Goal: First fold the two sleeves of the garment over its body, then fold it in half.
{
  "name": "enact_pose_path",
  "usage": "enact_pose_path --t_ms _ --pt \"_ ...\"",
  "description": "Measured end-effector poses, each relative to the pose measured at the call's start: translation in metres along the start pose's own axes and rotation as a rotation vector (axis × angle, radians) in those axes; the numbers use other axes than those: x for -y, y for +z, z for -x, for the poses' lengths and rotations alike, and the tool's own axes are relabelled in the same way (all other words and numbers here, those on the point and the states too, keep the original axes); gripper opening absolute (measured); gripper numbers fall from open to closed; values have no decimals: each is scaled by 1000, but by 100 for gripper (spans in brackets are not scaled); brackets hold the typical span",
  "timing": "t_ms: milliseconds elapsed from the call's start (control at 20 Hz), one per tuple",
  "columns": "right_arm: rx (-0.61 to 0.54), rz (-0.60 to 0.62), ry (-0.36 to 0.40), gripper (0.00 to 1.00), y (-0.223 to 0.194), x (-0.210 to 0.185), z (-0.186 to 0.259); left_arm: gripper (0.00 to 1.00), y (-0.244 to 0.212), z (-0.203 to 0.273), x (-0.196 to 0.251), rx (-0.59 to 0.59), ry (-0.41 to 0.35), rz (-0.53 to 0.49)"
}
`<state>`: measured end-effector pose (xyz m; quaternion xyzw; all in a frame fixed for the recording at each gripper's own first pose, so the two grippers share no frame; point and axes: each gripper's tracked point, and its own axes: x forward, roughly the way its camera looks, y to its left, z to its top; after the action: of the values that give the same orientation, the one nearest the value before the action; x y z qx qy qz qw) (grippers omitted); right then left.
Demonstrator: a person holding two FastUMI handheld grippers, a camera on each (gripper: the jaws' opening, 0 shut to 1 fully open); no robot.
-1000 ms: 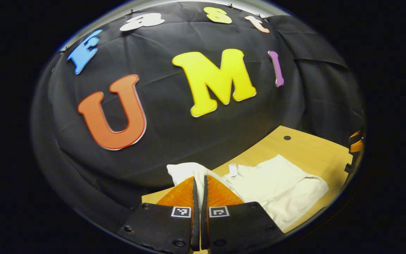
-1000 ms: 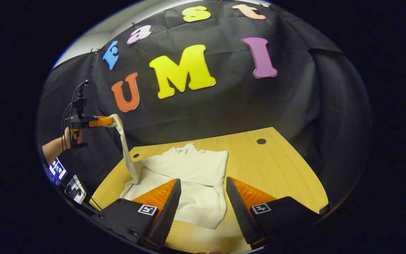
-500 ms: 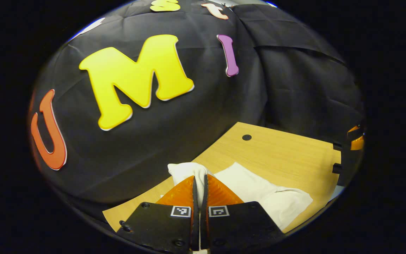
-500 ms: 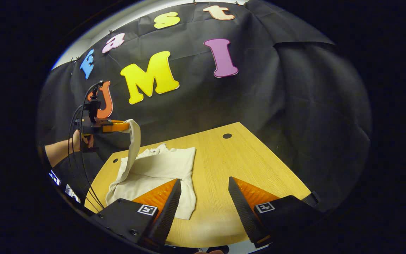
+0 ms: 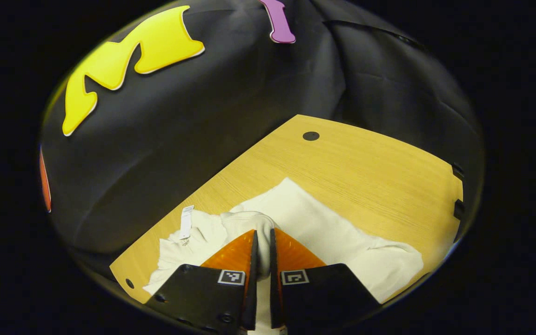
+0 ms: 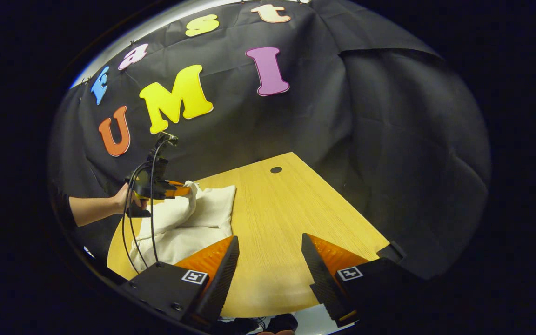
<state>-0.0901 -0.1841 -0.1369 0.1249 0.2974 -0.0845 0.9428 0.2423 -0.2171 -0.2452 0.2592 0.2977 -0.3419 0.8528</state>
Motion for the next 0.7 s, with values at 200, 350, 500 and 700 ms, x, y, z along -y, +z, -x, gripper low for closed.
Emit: enact_pose_path --t_ms 200,350,500,700 --pt "-6 9 -9 85 4 4 2 70 6 -10 25 33 -26 11" --pt "-1 27 10 85 9 -3 -3 95 5 1 30 49 -30 49" --pt "1 40 50 85 14 -19 -11 99 0 22 22 68 -7 89" --pt "-2 74 114 85 17 -46 -25 99 -14 63 5 100 48 165"
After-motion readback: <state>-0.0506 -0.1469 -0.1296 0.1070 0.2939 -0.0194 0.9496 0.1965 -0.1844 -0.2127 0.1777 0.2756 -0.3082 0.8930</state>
